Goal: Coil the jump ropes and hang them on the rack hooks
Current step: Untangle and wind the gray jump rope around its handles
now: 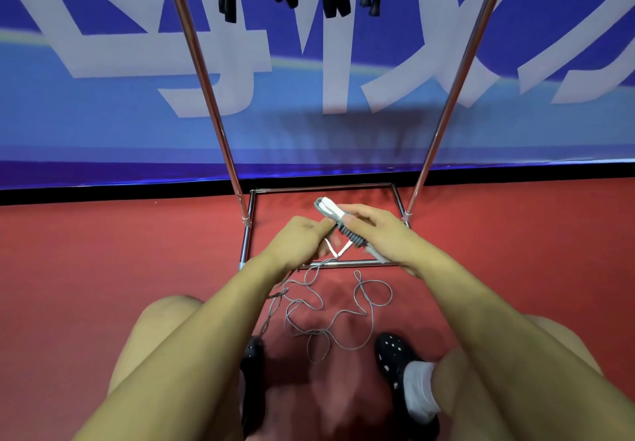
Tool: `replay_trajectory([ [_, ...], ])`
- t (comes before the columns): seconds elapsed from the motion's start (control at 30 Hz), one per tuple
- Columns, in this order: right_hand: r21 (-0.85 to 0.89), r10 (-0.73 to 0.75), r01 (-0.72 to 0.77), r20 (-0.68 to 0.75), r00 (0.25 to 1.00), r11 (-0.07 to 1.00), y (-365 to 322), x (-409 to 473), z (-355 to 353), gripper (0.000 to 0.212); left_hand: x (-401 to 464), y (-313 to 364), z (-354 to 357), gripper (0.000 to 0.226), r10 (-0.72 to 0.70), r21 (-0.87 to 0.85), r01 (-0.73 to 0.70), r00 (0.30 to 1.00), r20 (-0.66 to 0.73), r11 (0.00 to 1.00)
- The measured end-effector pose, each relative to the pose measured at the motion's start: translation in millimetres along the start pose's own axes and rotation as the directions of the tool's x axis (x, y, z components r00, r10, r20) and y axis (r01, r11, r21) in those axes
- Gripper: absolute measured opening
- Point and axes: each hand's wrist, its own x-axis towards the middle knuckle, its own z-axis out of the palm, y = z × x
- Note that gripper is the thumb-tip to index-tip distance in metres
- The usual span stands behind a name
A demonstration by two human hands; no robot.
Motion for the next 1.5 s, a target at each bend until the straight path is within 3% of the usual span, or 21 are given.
replay_trajectory([
  [0.23,-0.097,-0.05,0.044,-0.057,0.997,0.994,2.3,0.4,-3.9,0.026,2.7,-2.1,1.5,0.049,0.021,-0.206,0.003,0.994,0.111,0.978],
  [0.37,-0.087,-0.045,0.041,-0.048,0.998,0.995,1.1,-0.4,-2.9,0.028,2.1,-0.9,1.2,0.067,-0.001,-0.099,0.006,0.999,0.054,0.995],
  [0.5,0.001,-0.037,0.037,-0.043,0.998,0.999,-1.9,-5.4,-1.7,0.036,3.5,-5.2,0.6,0.062,0.036,-0.019,-0.037,0.999,-0.04,0.999],
  [0.6,-0.026,-0.026,0.025,-0.014,1.0,0.999,-5.5,-8.9,-3.5,0.044,0.5,-2.6,0.5,0.062,0.086,-0.052,-0.084,0.996,0.035,0.995],
  [0.7,0.061,0.066,-0.076,0.144,0.987,0.995,-6.1,-10.8,-9.6,0.05,-3.9,2.5,-0.8,0.058,0.137,-0.103,-0.125,0.984,0.115,0.987],
  [0.77,0.194,0.105,-0.178,0.339,0.935,0.965,-8.0,-14.9,-11.4,0.049,-5.7,3.5,-1.0,0.056,0.175,-0.136,-0.154,0.972,0.158,0.979],
  [0.83,0.248,0.096,-0.224,0.441,0.892,0.943,-11.3,-18.6,-11.8,0.044,-7.4,5.2,0.0,0.052,0.202,-0.17,-0.171,0.961,0.188,0.971],
  [0.97,0.194,0.048,-0.114,0.317,0.947,0.974,-16.9,-16.2,-11.6,0.033,-7.4,8.0,1.8,0.048,0.191,-0.231,-0.15,0.968,0.163,0.961],
  [1.13,0.231,0.013,-0.028,0.063,0.998,0.972,-17.4,-11.8,-11.4,0.022,-3.6,7.1,-3.6,0.057,0.042,-0.216,-0.013,0.991,0.127,0.976],
  [1.3,0.319,0.014,0.039,-0.164,0.986,0.947,-15.4,-5.4,-37.7,0.027,-3.8,-4.4,-3.6,0.044,0.014,-0.153,0.02,0.975,0.222,0.988],
  [1.5,0.34,0.034,0.066,-0.28,0.959,0.938,-9.4,-3.3,-41.7,0.029,-0.6,-5.0,-6.0,0.03,0.037,-0.223,0.008,0.98,0.195,0.975],
])
